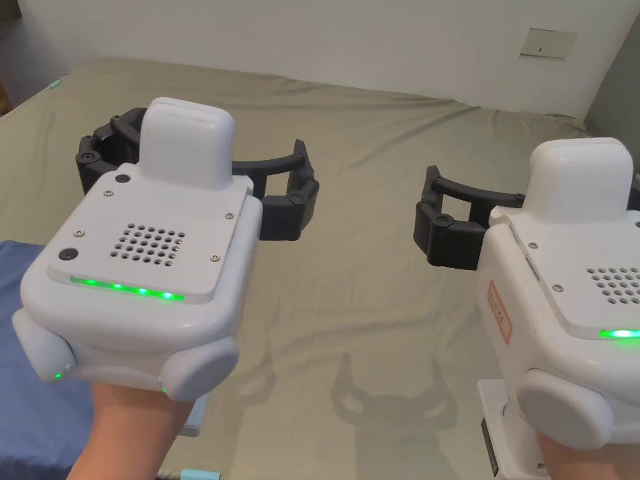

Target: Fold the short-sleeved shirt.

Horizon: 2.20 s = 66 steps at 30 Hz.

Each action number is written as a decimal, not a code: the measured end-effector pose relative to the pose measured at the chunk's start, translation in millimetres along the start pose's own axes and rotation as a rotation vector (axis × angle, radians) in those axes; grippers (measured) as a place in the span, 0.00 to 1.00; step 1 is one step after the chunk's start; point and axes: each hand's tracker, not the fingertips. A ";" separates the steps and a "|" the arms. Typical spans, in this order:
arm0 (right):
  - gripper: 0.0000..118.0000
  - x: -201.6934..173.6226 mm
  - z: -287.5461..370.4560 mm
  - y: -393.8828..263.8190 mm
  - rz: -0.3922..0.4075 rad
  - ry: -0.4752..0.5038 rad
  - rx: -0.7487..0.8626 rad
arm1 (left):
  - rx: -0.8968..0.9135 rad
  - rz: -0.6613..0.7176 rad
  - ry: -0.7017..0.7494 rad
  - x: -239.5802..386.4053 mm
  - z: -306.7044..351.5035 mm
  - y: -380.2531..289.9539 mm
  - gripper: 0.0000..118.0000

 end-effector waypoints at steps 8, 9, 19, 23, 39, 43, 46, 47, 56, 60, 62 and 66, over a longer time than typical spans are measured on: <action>0.01 -2.5 4.7 3.5 0.019 0.013 -0.019 | -0.027 -0.044 -0.004 7.4 0.6 -1.0 0.08; 0.01 -1.8 4.3 3.0 0.019 0.016 -0.018 | -0.030 -0.042 -0.010 7.2 0.5 -0.9 0.05; 0.01 2.8 3.1 3.7 0.010 0.021 -0.029 | -0.041 -0.045 -0.035 10.6 2.4 2.1 0.00; 0.01 0.5 1.8 4.6 0.008 0.030 -0.024 | -0.046 -0.044 -0.026 4.7 5.2 4.6 0.00; 0.01 -102.2 -15.9 10.1 0.027 0.348 0.022 | -0.071 -0.126 0.290 -86.8 45.9 6.9 0.00; 0.01 -134.4 -17.2 12.3 0.044 0.448 0.035 | -0.092 -0.120 0.365 -115.4 61.4 3.3 0.00; 0.01 -153.1 -18.1 15.9 0.054 0.499 0.051 | -0.117 -0.137 0.414 -132.4 69.2 -0.1 0.00; 0.01 -158.4 -18.6 17.3 0.053 0.513 0.055 | -0.120 -0.134 0.434 -136.9 72.2 -1.3 0.00; 0.01 -184.4 -19.7 11.9 0.069 0.581 0.044 | -0.168 -0.098 0.495 -160.6 71.6 -21.6 0.00; 0.01 -184.7 -27.1 1.9 0.089 0.574 0.009 | -0.249 -0.057 0.475 -169.4 52.5 -40.4 0.00; 0.01 -183.4 -33.0 -2.8 0.093 0.563 -0.009 | -0.322 -0.038 0.436 -176.7 38.3 -53.2 0.00; 0.01 -183.1 -49.3 -12.1 0.111 0.551 -0.055 | -0.474 -0.016 0.405 -191.4 0.4 -93.8 0.00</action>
